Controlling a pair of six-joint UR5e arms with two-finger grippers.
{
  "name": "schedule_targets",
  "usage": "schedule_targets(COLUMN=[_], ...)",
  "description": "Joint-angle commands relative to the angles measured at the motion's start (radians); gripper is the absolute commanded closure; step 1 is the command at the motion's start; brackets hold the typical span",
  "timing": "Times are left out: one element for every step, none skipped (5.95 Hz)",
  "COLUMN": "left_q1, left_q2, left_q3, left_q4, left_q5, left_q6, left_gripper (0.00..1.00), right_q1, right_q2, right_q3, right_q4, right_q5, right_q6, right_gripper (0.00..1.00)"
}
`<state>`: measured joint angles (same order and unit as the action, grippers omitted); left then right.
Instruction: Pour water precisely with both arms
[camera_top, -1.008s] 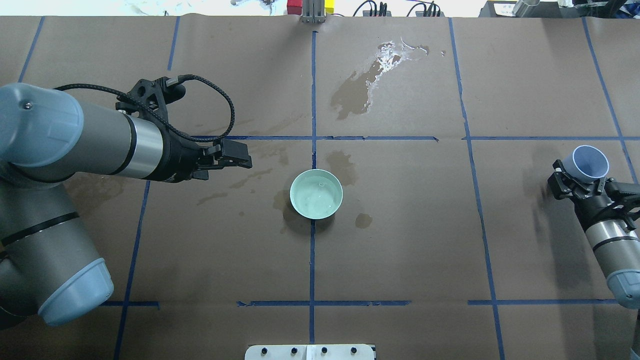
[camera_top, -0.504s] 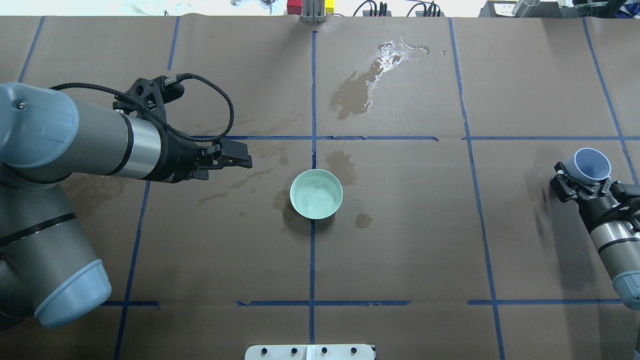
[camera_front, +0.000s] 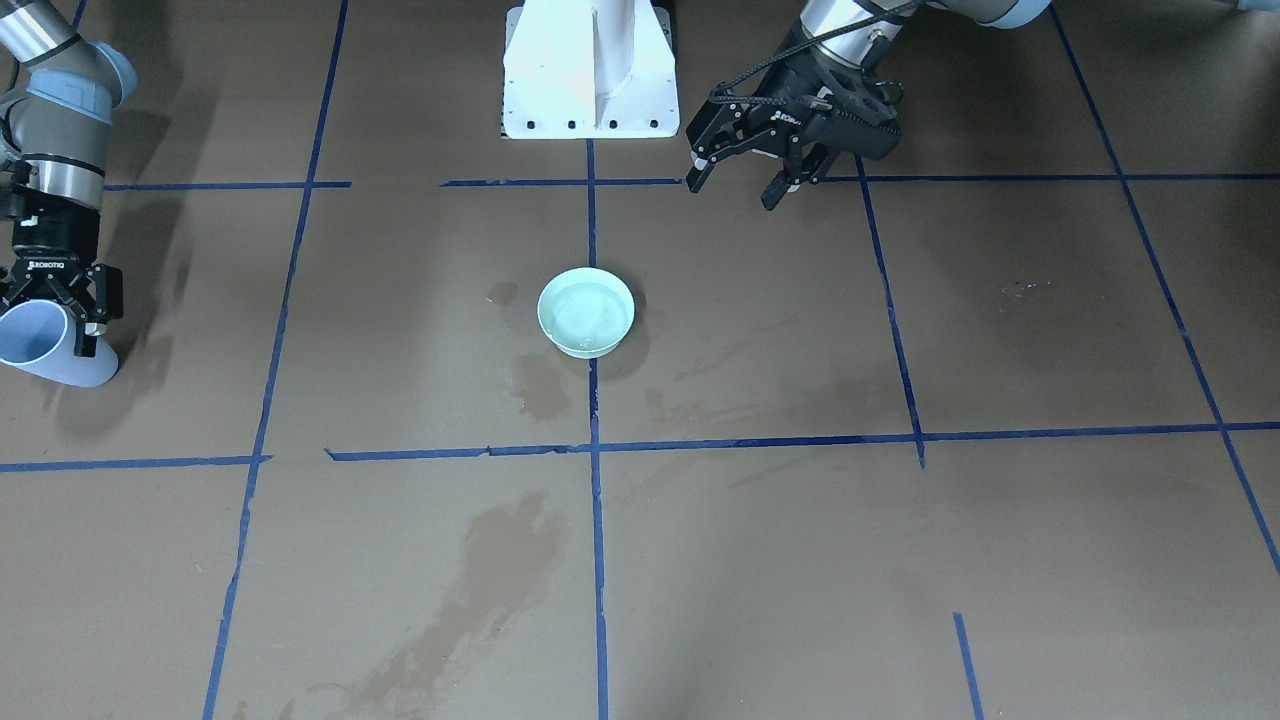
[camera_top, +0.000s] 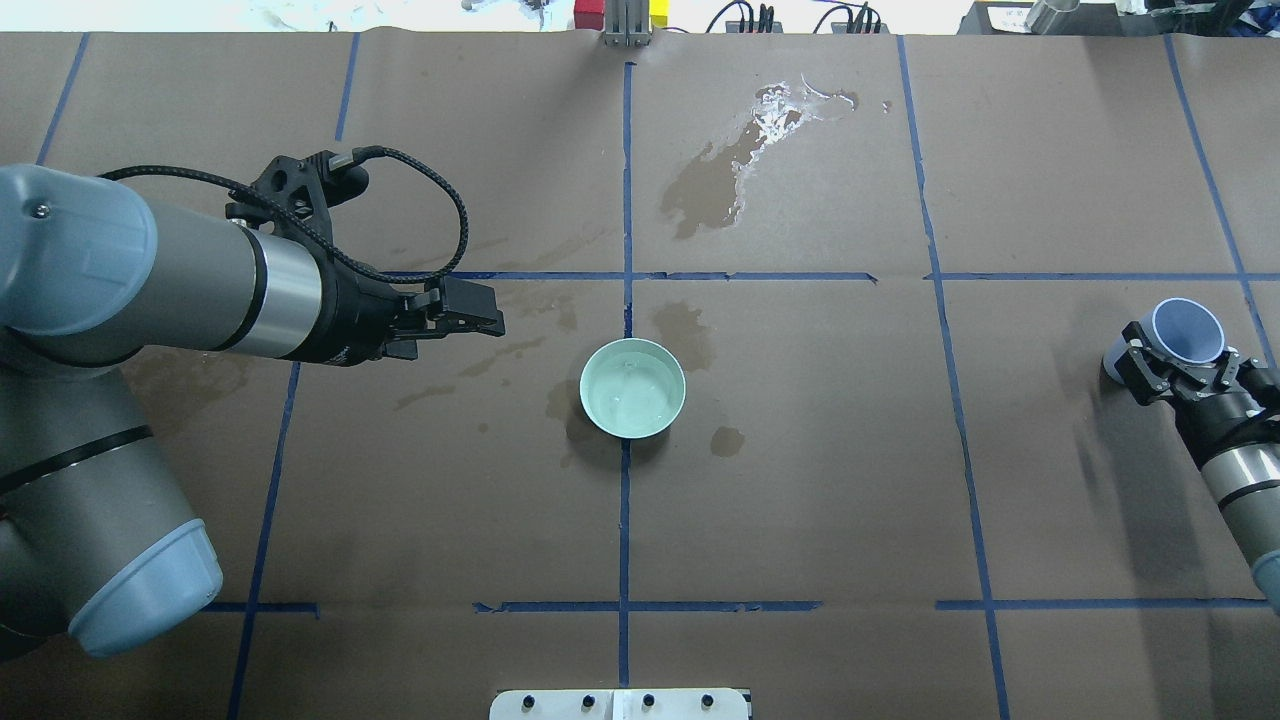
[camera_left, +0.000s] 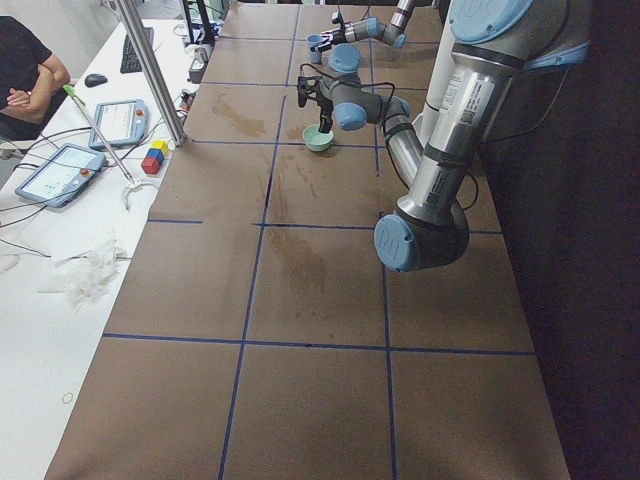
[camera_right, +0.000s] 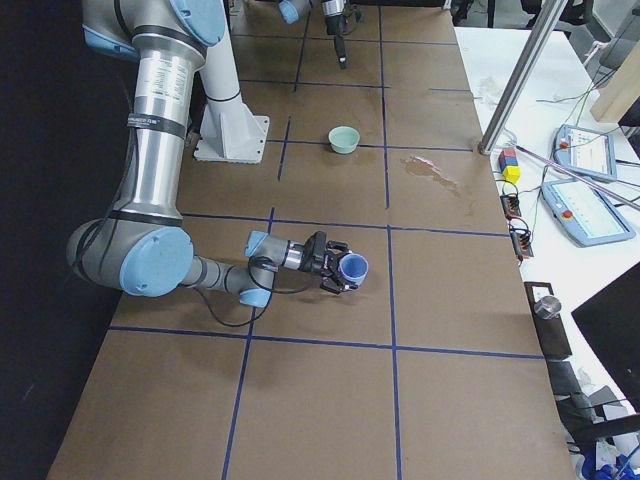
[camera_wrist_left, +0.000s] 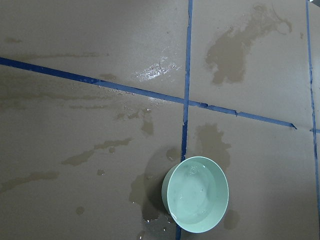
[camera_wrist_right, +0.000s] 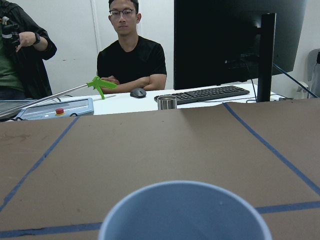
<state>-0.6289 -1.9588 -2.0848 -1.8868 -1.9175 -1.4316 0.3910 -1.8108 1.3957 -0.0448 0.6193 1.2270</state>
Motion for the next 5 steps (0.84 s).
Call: schedule_targets(left_q1=[0.0, 0.0, 0.0, 0.0, 0.008], left_q2=[0.0, 0.0, 0.0, 0.001, 0.0], left_q3=[0.0, -0.001, 0.0, 0.003, 0.018], left_q4=[0.0, 0.0, 0.0, 0.0, 0.002], left_q5=[0.0, 0.0, -0.005, -0.024, -0.026], left_q6=[0.0, -0.001, -0.001, -0.001, -0.001], left_gripper=[0.0, 0.0, 0.0, 0.0, 0.0], right_q1=[0.018, 0.047, 0.061, 0.084, 0.147], right_q2=[-0.025, -0.028, -0.047, -0.054, -0.096], right_q3=[0.008, 0.063, 0.104, 0.121, 0.17], right_q4=[0.068, 0.069, 0.068, 0.069, 0.068], right_q5=[0.003, 0.044, 0.056, 0.08, 0.177], right_q6=[-0.064, -0.092, -0.122, -0.127, -0.164], right_gripper=[0.0, 0.0, 0.0, 0.0, 0.0])
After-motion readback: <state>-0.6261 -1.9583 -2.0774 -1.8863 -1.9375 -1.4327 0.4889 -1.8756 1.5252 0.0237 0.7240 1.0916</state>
